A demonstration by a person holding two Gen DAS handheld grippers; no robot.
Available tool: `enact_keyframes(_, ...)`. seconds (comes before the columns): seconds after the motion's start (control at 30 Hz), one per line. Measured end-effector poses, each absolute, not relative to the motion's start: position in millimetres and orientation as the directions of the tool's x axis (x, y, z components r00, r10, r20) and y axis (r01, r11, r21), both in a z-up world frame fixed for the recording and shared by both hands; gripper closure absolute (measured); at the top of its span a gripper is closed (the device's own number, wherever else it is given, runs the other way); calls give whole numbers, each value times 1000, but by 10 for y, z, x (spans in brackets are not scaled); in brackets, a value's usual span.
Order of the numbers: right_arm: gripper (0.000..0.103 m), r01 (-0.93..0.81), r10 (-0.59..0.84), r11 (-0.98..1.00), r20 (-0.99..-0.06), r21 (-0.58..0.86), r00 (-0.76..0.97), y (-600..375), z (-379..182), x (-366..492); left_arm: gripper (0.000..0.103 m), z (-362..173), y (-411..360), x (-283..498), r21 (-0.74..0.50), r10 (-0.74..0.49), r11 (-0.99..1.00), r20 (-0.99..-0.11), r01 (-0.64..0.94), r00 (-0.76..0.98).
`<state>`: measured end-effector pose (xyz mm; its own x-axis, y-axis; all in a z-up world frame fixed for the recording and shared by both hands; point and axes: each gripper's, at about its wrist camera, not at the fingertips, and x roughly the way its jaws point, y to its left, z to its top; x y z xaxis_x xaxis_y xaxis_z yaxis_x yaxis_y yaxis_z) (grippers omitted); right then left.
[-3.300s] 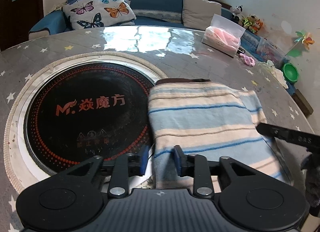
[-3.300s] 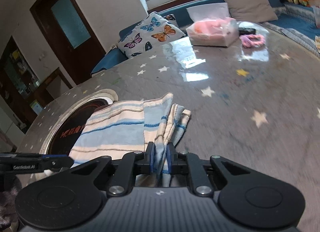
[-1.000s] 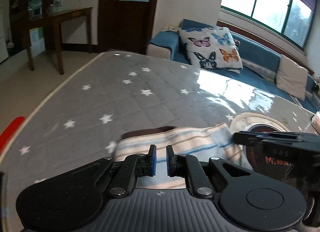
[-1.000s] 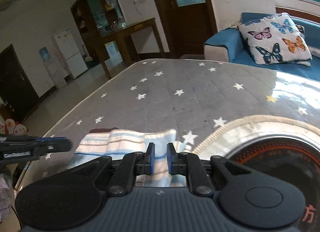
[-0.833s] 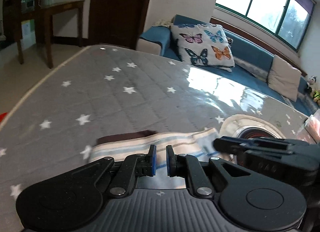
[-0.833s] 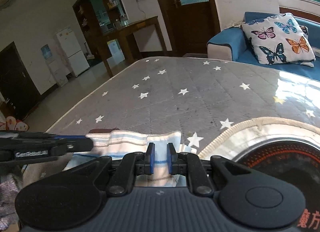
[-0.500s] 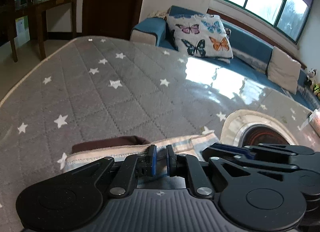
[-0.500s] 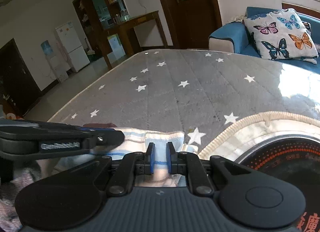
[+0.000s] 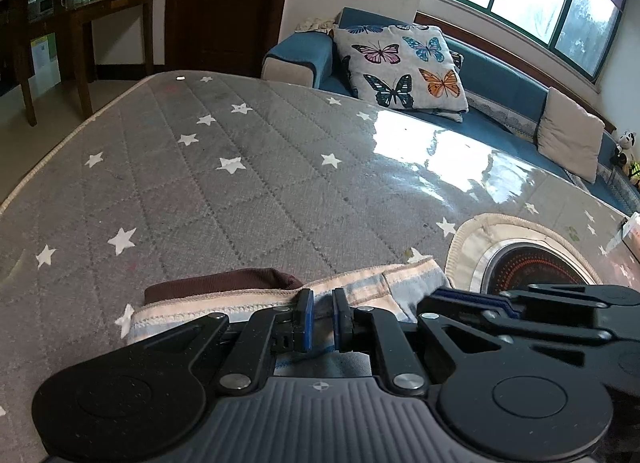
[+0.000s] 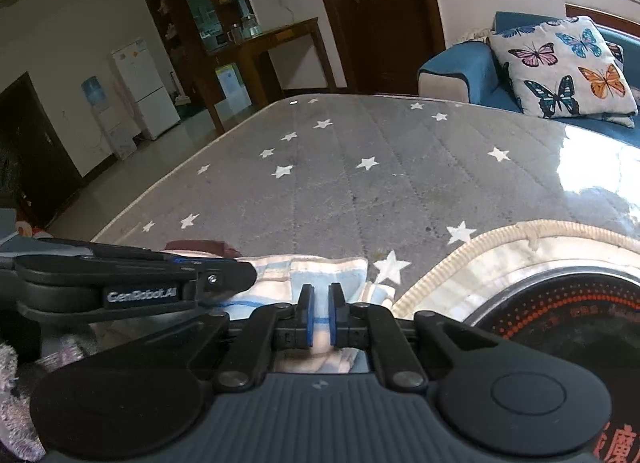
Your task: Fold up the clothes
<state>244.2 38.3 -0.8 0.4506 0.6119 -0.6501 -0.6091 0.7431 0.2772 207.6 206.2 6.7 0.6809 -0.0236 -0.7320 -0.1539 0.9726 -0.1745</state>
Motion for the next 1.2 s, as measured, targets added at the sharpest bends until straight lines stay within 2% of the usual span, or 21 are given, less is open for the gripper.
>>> enact_keyframes(0.5, 96, -716, 601, 671, -708, 194, 371, 155, 94, 1900, 92, 75, 2019, 2070, -142, 2, 977, -734, -157, 679)
enact_keyframes(0.73, 95, -749, 582, 644, -736, 159, 344, 9, 125, 1569, 91, 179, 1954, 1821, -113, 12, 984, -722, -135, 692)
enact_keyframes(1.07, 91, -775, 549, 631, -727, 38, 411, -115, 222, 1094, 73, 190, 1894, 1039, -79, 27, 989, -720, -121, 694)
enact_keyframes(1.2, 88, -766, 581, 639, -693, 65, 427, -94, 284, 1037, 67, 155, 1903, 704, -86, 32, 987, -722, -134, 692)
